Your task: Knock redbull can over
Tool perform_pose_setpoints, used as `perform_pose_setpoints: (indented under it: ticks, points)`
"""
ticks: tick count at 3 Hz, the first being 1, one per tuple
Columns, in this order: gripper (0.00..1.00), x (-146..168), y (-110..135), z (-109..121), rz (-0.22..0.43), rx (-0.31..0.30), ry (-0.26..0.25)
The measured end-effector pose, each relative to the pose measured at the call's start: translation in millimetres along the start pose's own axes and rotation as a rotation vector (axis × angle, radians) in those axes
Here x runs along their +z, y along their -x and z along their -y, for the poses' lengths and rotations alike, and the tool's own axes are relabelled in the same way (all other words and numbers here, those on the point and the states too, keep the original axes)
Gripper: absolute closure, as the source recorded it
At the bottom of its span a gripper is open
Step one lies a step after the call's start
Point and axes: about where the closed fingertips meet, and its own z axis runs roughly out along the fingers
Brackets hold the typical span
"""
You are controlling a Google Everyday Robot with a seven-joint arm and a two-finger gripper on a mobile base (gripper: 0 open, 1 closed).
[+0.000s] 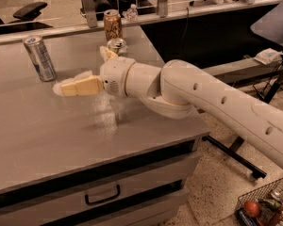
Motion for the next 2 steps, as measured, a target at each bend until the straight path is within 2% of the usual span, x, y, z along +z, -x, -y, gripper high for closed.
perform_pose_setpoints:
  ticks: [1, 2]
  points:
    - [0.00, 19.6, 6.6, -7.3, -0.035, -0.017, 0.042]
    - [0.00, 45.9, -5.7, 4.8, -0.127, -0.002, 0.019]
